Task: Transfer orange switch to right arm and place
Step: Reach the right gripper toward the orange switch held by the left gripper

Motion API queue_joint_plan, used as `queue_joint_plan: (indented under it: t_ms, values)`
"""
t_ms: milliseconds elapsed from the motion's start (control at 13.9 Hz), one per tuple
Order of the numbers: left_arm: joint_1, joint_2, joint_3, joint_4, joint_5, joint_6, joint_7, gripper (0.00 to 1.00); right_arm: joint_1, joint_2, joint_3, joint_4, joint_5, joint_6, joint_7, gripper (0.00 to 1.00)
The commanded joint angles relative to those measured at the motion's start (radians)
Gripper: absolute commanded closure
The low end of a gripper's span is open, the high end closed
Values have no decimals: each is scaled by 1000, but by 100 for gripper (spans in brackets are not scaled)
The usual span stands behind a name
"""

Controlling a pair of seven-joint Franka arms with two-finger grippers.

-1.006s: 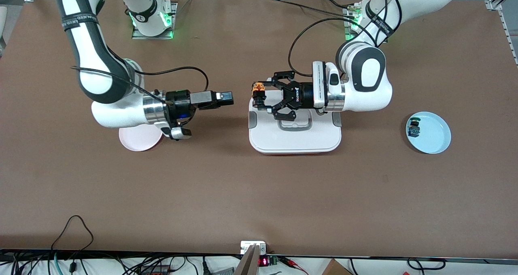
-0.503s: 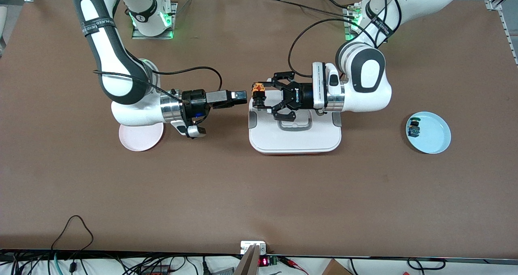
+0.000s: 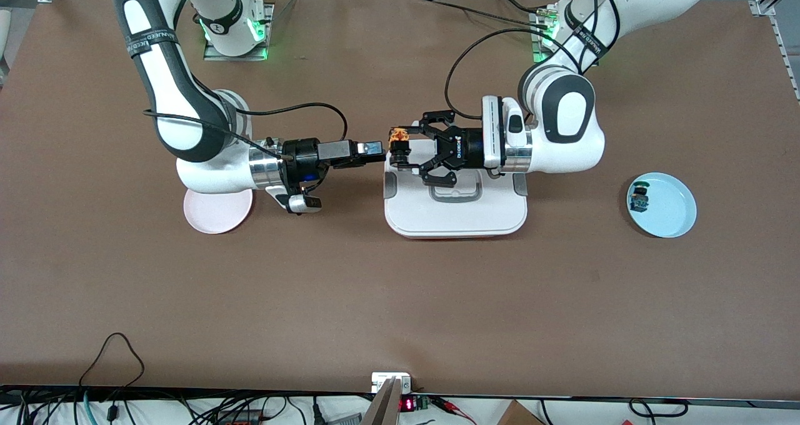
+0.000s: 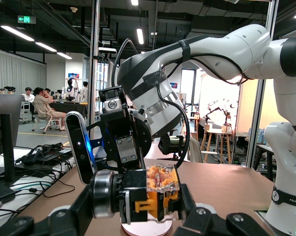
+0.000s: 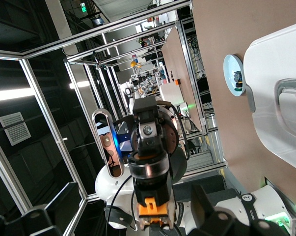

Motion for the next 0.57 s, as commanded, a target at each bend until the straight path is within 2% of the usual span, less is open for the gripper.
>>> queue_joint_plan:
  t_ms: [0,503]
  values:
    - [-3,5,-4,7,-31,-4,34,86,29,9,-5,7,25,10,-20,0]
    - [-2,5,-4,9,-31,-4,34,85,51,19,-5,8,10,10,-63,0]
